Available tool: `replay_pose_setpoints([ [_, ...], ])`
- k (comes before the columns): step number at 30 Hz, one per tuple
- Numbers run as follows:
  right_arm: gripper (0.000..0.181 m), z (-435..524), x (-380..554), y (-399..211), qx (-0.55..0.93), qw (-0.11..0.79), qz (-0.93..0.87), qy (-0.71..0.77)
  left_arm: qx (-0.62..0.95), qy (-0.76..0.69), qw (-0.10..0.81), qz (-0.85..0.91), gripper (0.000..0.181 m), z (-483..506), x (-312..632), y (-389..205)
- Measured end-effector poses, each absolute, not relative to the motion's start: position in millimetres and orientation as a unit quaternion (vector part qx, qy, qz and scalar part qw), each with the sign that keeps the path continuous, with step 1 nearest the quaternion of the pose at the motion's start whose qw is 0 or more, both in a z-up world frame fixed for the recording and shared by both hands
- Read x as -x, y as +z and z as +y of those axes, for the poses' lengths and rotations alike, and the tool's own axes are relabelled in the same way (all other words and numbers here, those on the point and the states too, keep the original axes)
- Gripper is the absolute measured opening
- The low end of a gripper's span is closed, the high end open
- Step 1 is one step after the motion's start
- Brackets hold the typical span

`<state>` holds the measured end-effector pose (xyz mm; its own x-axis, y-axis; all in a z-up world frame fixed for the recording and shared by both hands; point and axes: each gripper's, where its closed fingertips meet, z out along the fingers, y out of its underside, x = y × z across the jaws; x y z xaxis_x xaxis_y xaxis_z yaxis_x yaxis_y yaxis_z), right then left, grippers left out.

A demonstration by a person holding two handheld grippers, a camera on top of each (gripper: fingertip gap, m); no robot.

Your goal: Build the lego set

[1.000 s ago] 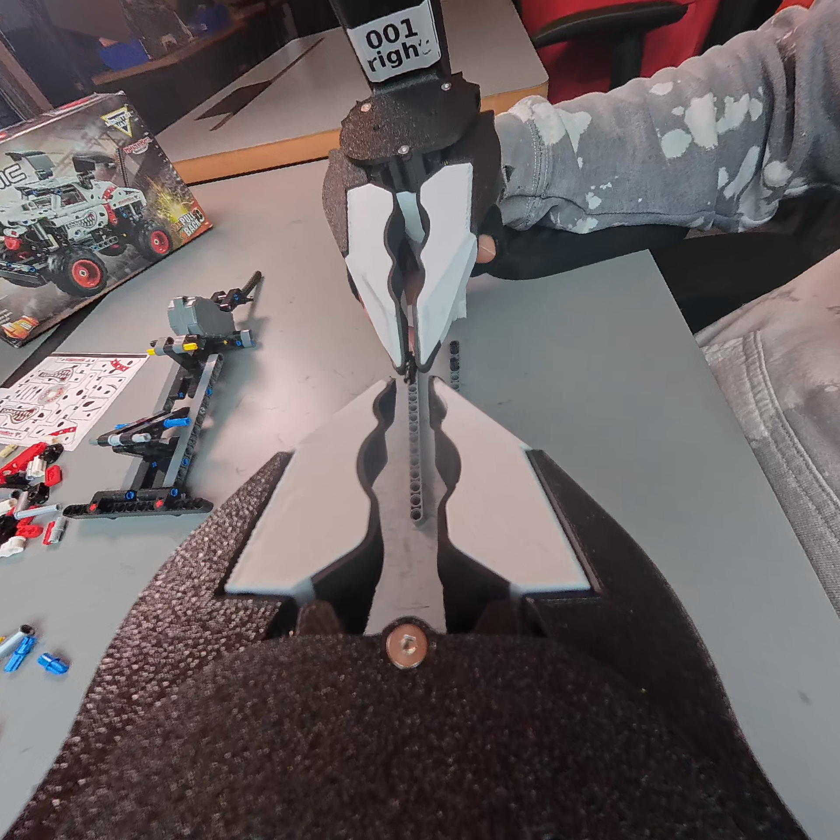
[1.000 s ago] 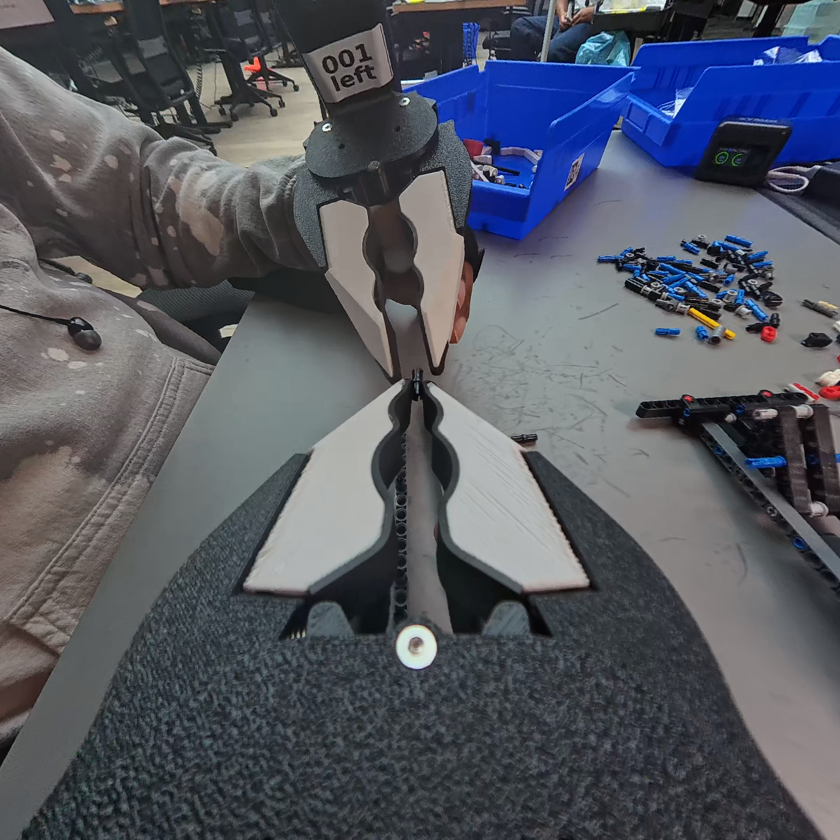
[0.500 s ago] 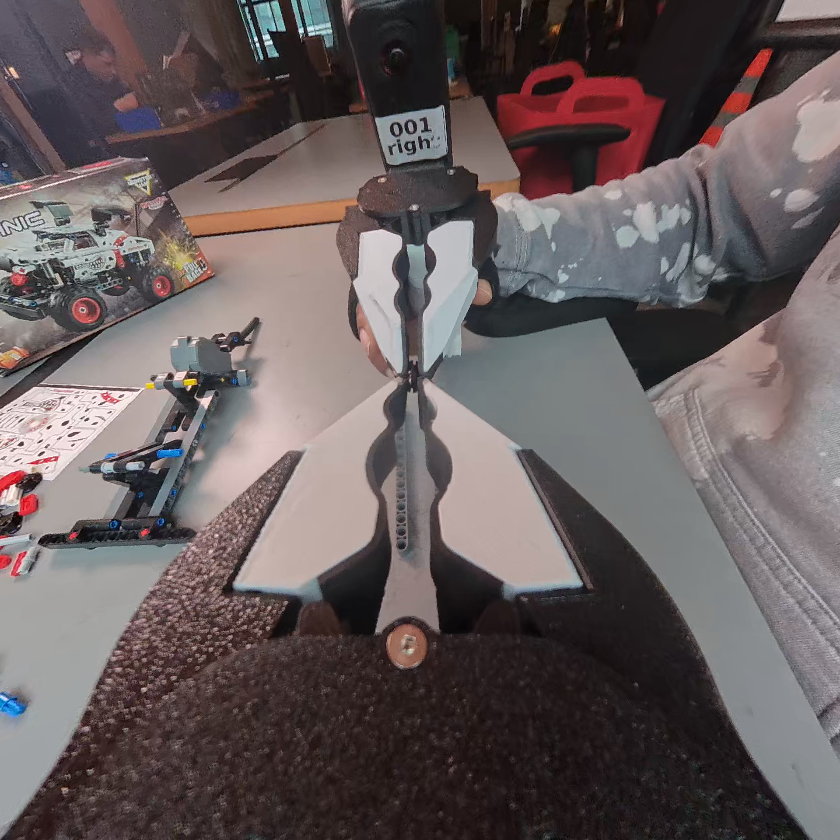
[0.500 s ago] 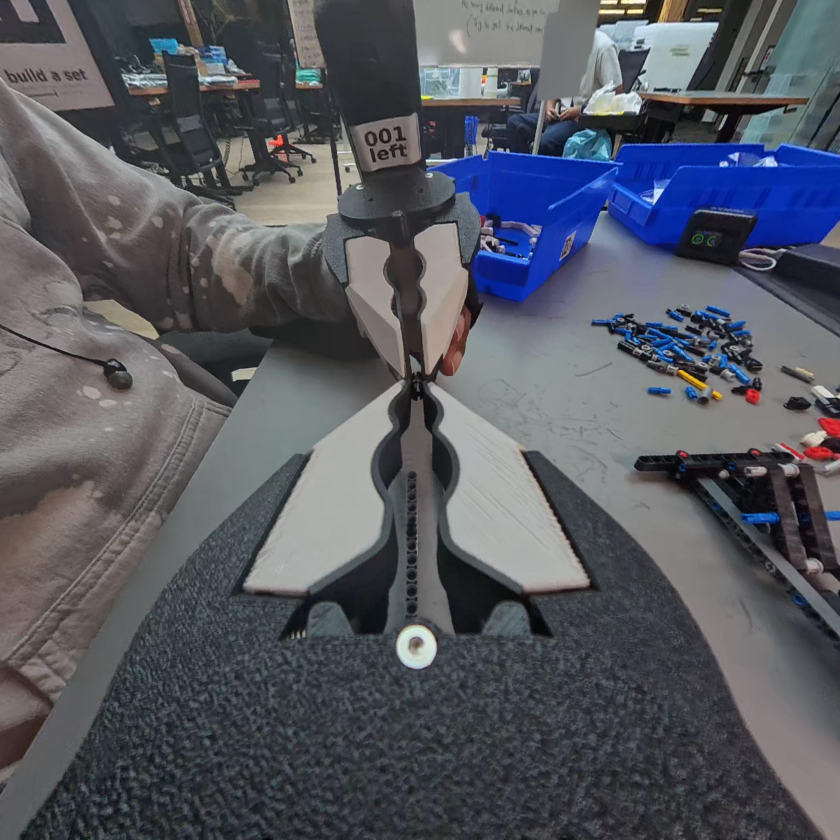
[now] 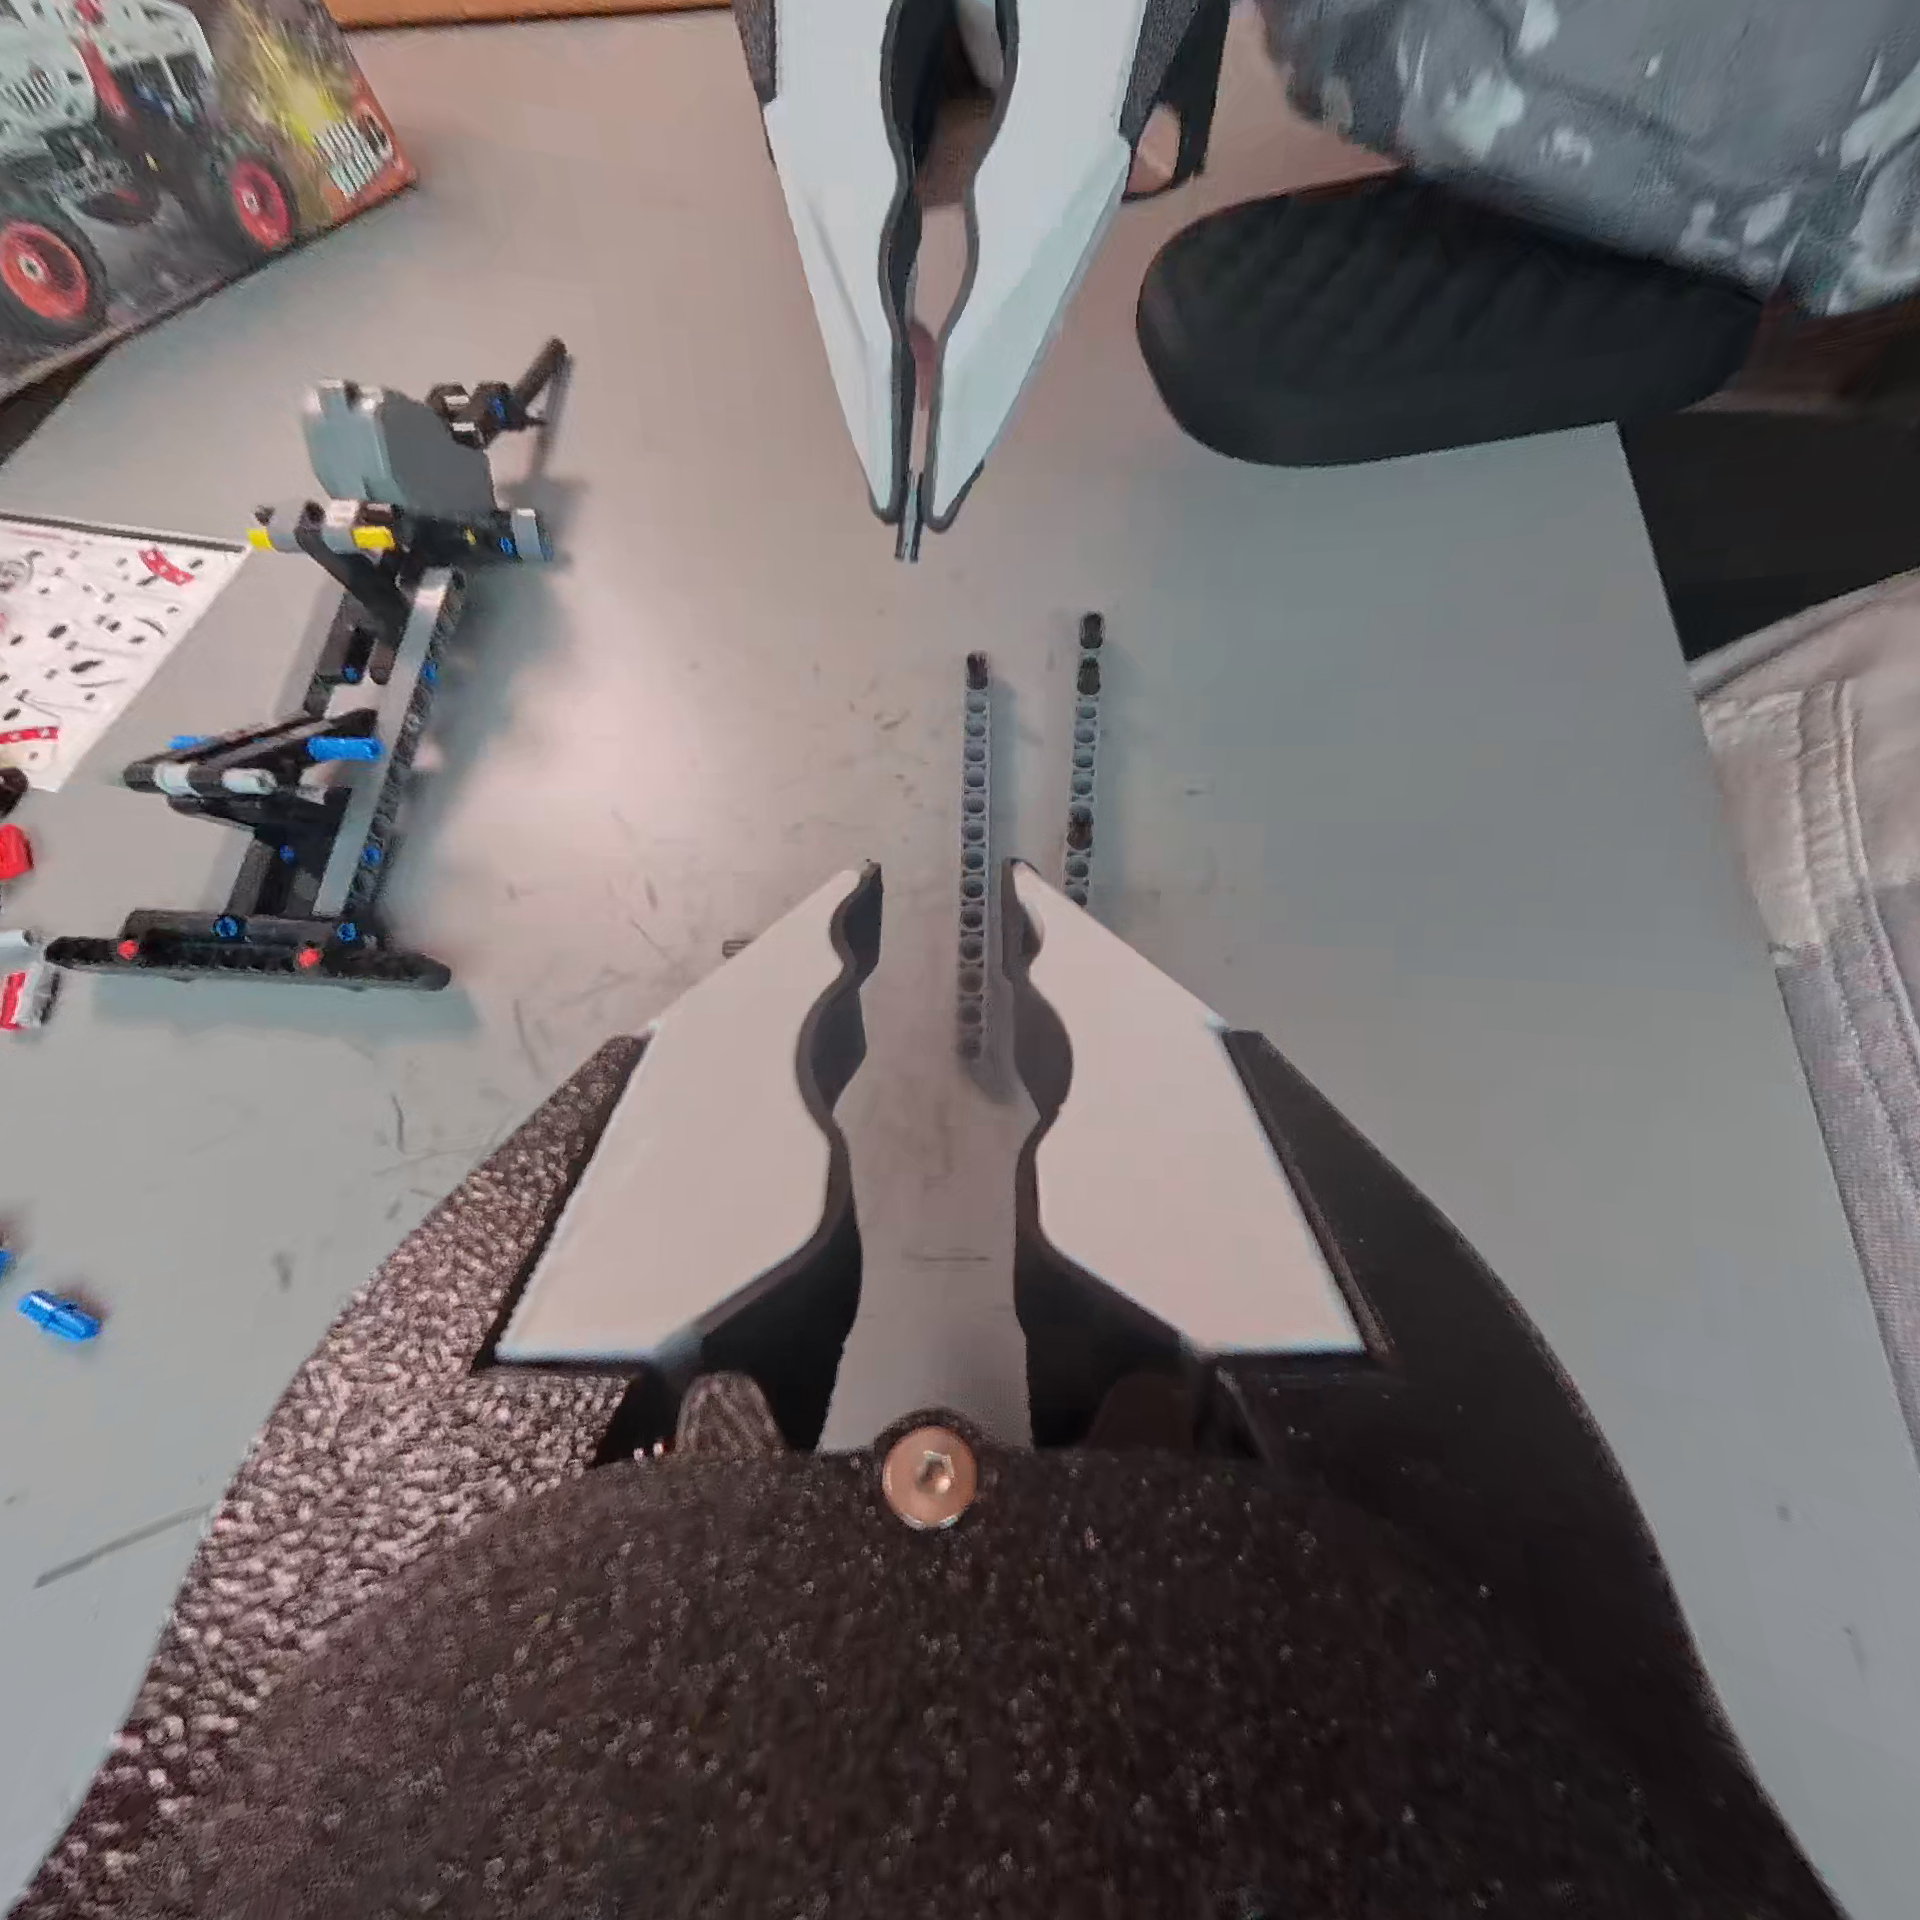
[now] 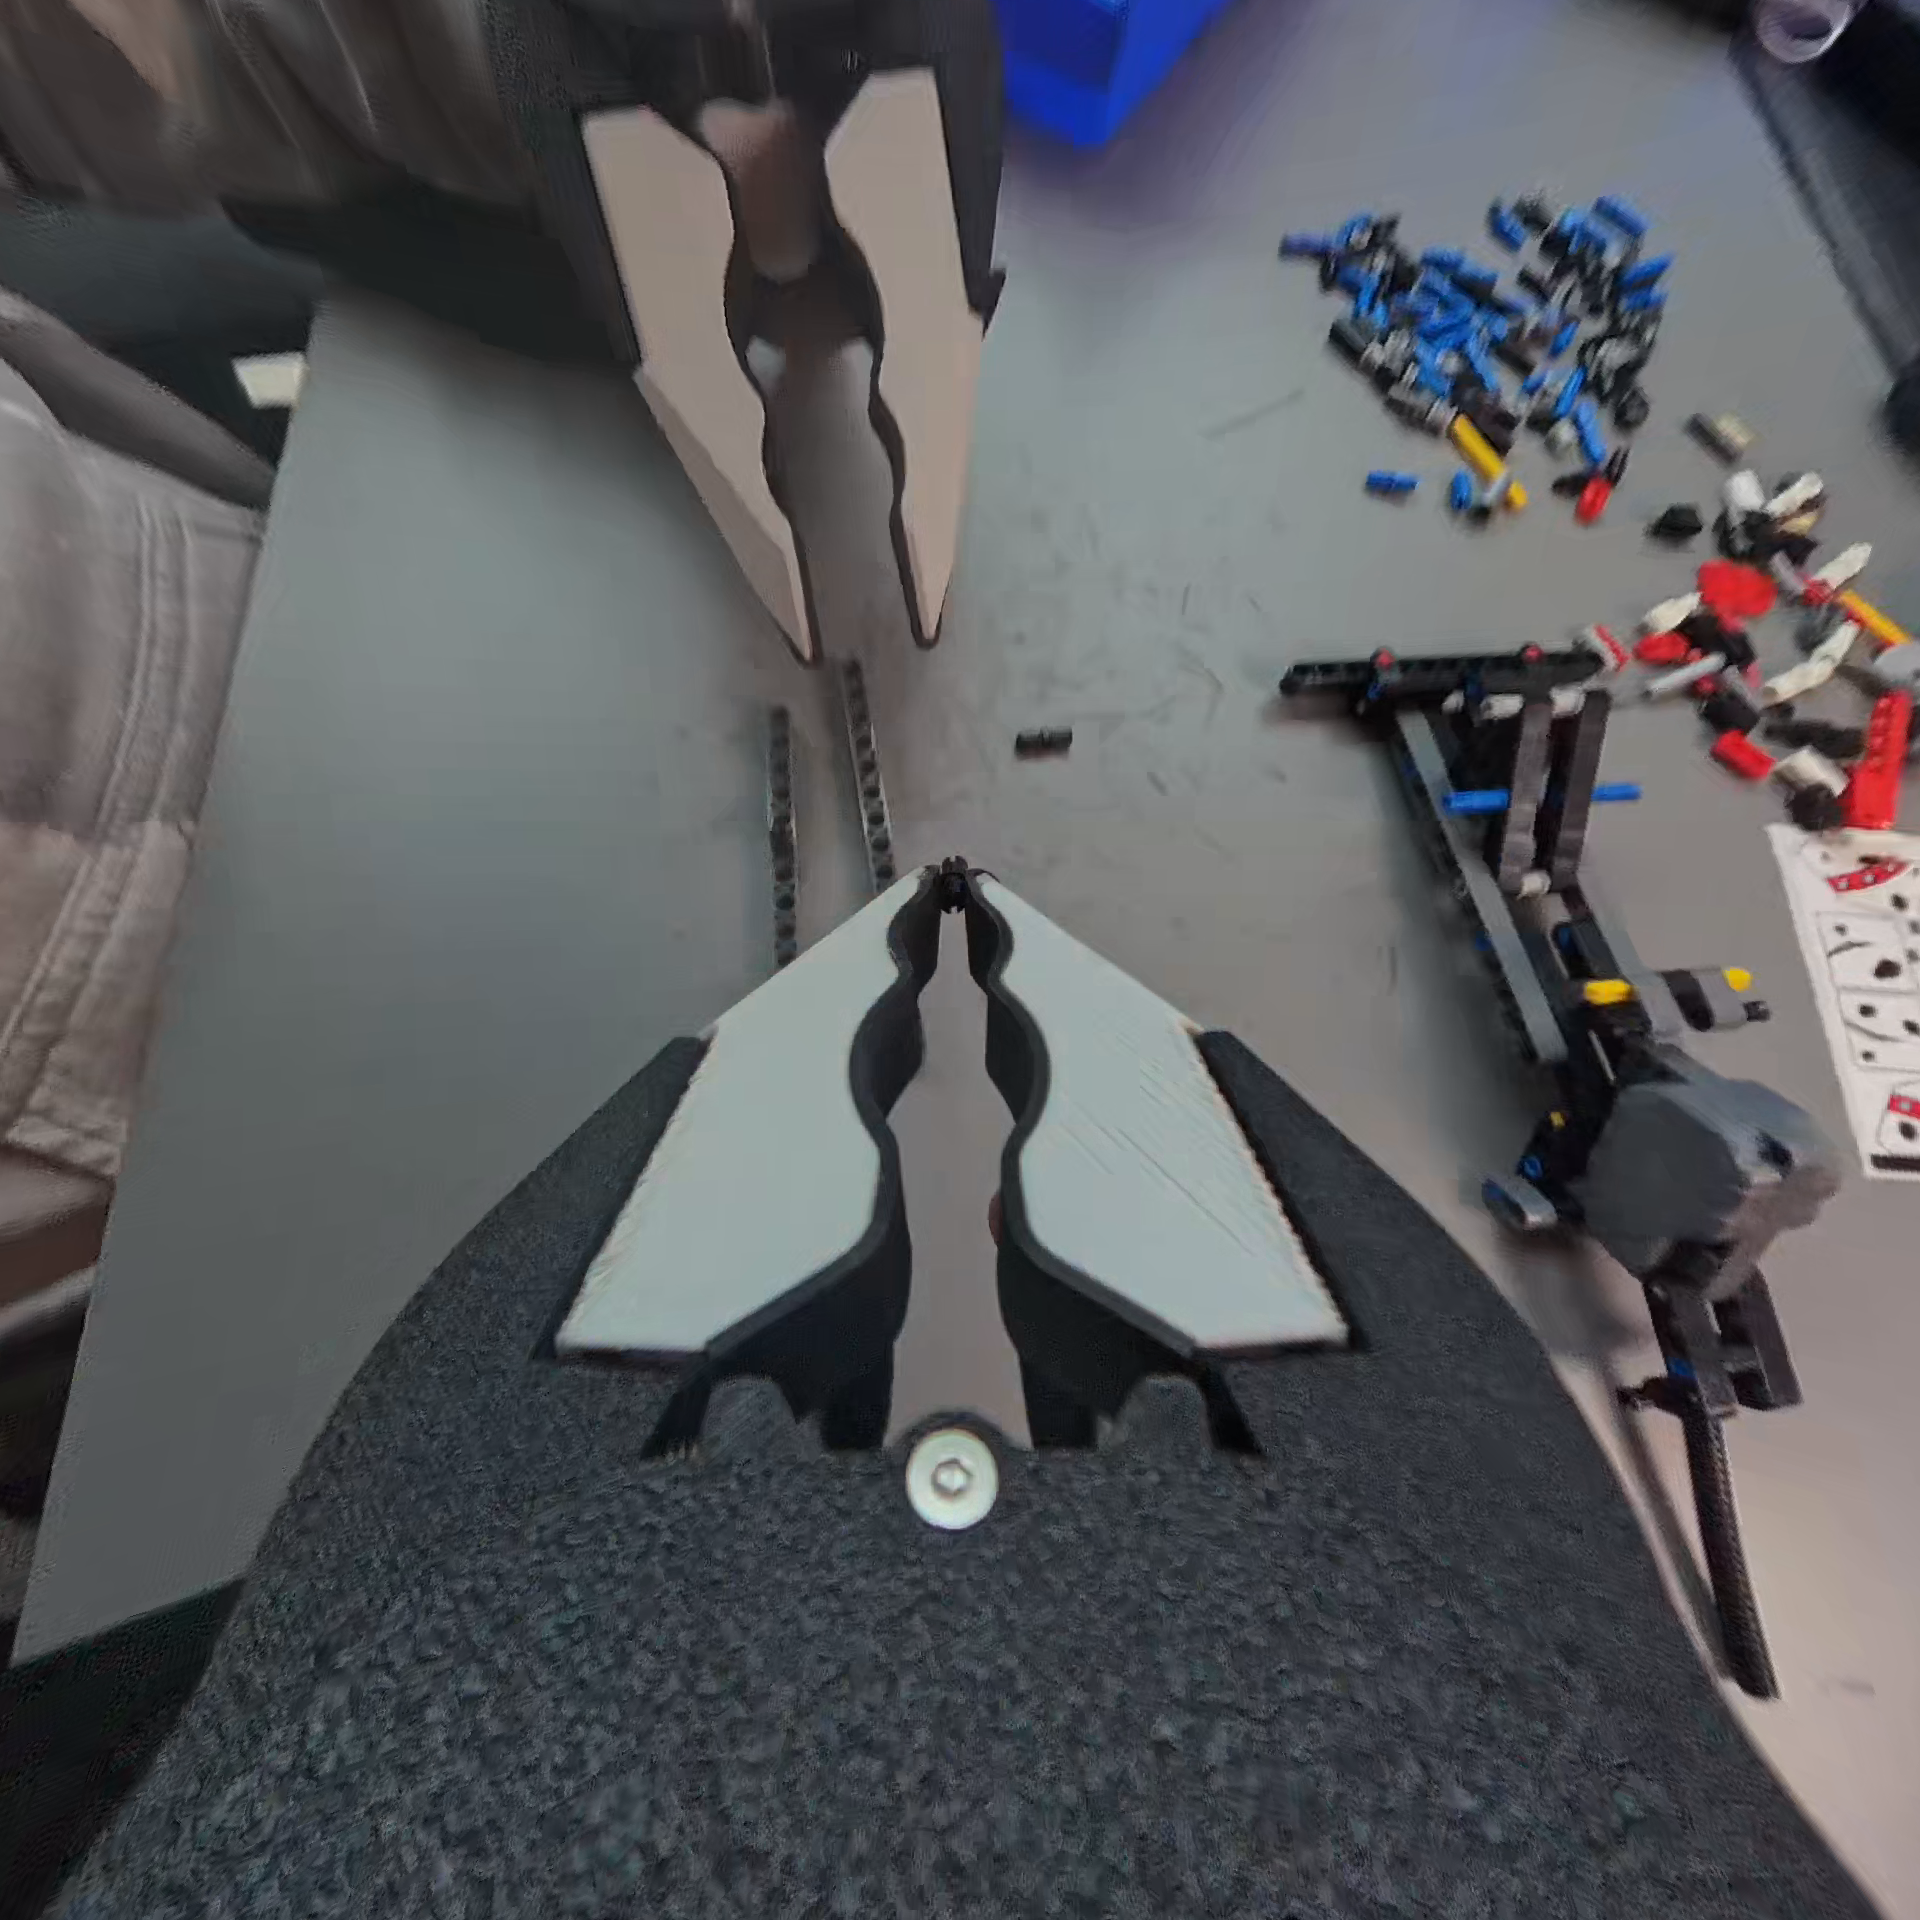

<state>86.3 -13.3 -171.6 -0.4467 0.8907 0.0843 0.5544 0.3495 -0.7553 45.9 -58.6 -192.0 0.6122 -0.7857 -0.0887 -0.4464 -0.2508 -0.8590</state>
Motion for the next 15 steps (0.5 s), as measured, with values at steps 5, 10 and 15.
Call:
replay_pose_setpoints([
  [5,0.004,-13,-96,-199,0.448,0.140,-0.858,0.207,0.805,-0.159,0.393,0.414,0.024,-60,-42,-219],
  [10,0.004,-20,-94,-220,0.426,0.073,-0.892,0.131,0.819,-0.130,0.361,0.427,0.020,-64,-34,-236],
  [15,0.004,-22,-94,-225,0.424,0.050,-0.898,0.106,0.817,-0.132,0.359,0.431,0.014,-65,-36,-237],
])
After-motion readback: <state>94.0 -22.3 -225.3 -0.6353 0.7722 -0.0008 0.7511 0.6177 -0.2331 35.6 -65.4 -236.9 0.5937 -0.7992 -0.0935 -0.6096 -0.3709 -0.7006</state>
